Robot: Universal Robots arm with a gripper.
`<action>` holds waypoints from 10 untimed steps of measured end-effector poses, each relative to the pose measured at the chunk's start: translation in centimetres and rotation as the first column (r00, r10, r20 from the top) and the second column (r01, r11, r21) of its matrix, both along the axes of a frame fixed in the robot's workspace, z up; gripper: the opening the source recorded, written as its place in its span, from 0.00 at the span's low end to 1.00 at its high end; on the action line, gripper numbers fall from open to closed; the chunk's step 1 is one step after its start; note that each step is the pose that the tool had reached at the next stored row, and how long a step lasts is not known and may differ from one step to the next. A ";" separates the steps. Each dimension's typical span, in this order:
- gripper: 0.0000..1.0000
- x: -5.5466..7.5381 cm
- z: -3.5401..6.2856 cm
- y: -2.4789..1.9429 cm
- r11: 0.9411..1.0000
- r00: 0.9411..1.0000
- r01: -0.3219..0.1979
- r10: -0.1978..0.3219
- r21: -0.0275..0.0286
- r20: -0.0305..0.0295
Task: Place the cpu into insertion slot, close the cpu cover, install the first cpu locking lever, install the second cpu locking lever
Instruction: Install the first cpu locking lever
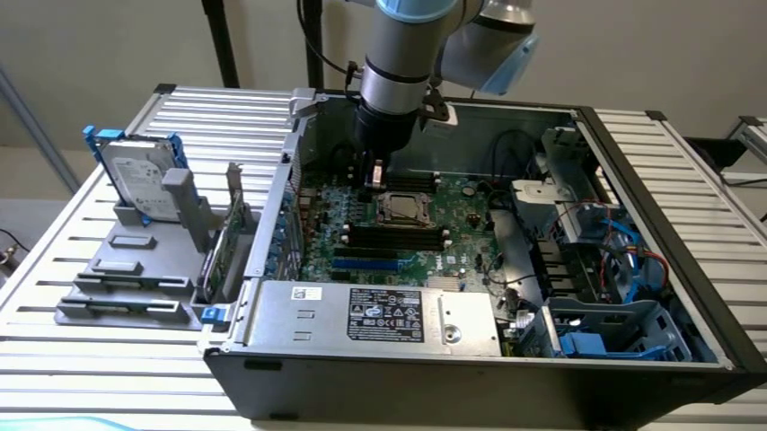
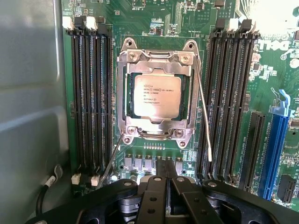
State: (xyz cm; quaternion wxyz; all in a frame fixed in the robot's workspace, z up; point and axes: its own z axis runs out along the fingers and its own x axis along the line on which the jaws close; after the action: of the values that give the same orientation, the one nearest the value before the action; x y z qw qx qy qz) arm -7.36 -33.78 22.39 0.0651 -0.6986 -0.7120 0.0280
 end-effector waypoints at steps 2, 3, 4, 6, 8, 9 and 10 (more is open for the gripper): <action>0.11 0.0 0.00 0.00 1.000 1.000 0.000 0.000 0.000 0.000; 0.11 0.0 0.00 0.00 1.000 1.000 0.001 -0.001 0.000 0.000; 0.11 -0.2 0.01 -0.02 1.000 1.000 0.003 -0.003 0.001 0.000; 0.11 -0.6 0.01 -0.01 1.000 1.000 0.007 -0.007 0.006 0.000; 0.11 -1.1 0.03 -0.01 1.000 1.000 0.012 -0.012 0.014 0.000; 0.11 -1.4 0.07 -0.01 1.000 1.000 0.015 -0.015 0.018 0.000; 0.11 -1.6 0.12 -0.01 1.000 1.000 0.019 -0.019 0.023 0.000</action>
State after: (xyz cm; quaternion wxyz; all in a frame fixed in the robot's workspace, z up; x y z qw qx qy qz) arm -8.91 -33.79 22.51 0.0736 -0.7044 -0.7057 0.0191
